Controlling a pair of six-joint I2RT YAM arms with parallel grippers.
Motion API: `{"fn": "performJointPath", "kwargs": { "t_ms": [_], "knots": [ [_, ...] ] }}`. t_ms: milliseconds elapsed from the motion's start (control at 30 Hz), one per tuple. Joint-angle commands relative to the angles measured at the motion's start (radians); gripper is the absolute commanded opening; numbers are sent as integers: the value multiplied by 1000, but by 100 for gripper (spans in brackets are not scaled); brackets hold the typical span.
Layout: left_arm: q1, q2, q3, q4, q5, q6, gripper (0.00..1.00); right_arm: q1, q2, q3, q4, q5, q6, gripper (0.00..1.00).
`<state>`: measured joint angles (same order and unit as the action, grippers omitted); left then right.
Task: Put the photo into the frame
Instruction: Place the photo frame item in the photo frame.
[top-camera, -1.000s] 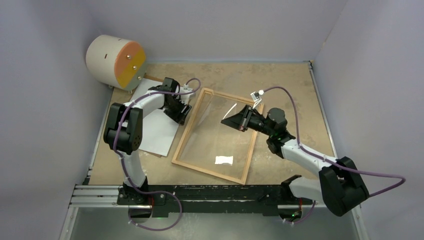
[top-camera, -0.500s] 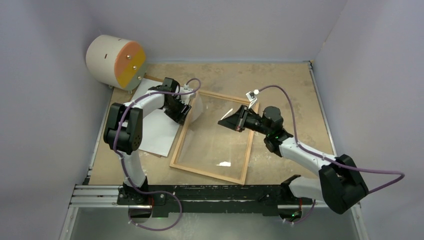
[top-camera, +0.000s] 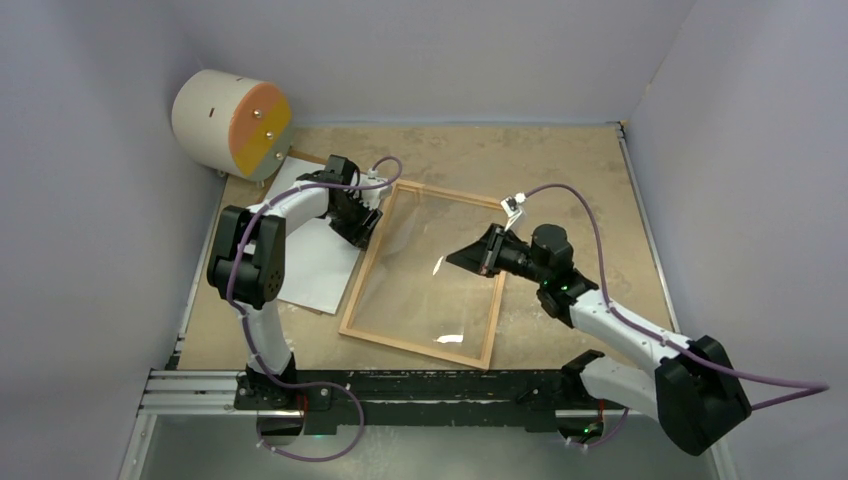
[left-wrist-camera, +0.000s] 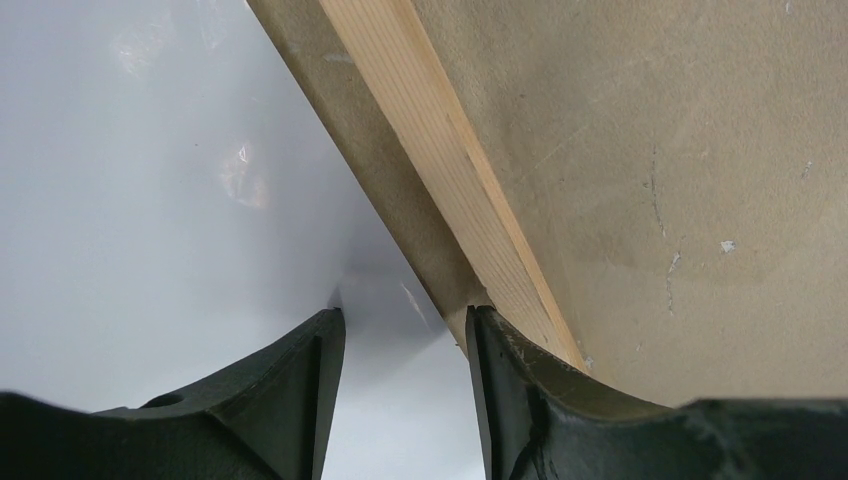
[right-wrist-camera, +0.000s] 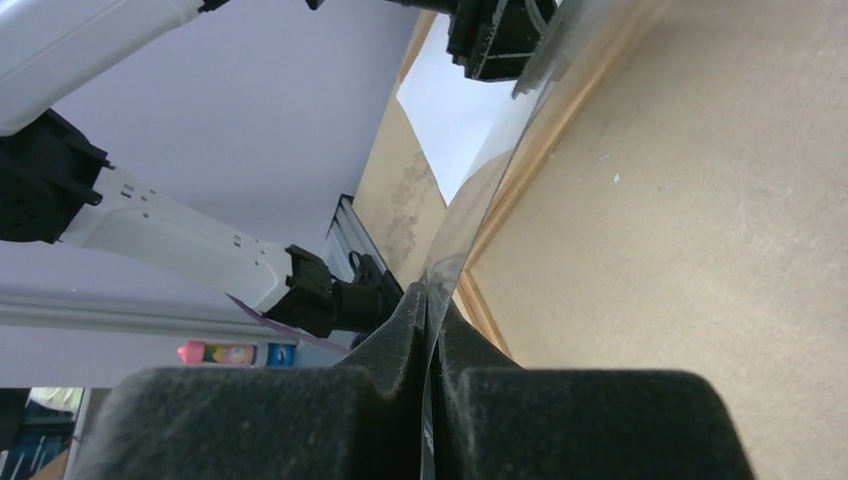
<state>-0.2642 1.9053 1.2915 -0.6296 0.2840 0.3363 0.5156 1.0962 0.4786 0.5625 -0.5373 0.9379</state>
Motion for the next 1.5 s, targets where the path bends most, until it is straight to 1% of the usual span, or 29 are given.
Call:
{"fn": "performJointPath", "kwargs": {
  "t_ms": [0,133,333,533,867,1133,1467],
  "knots": [
    [-15,9,-29,-48,61,10,50,5,-45,-36,-93,8,-53,0],
    [-15,7,-31,-50,61,10,50,-6,-74,-58,-135,14,-69,0],
    [-15,7,-26,-51,63,7,50,-50,-99,-34,-244,11,-144,0],
    [-15,8,-24,-55,64,4,50,-108,-82,-30,-278,-43,-186,0],
    [-16,15,-18,-59,64,3,50,-135,-51,-56,-256,-81,-207,0],
    [-18,23,-22,-58,68,3,50,-132,-35,-56,-147,-111,-181,0],
    [-21,32,-31,-55,73,3,48,-66,-43,-24,-59,-145,-159,0]
  ]
}}
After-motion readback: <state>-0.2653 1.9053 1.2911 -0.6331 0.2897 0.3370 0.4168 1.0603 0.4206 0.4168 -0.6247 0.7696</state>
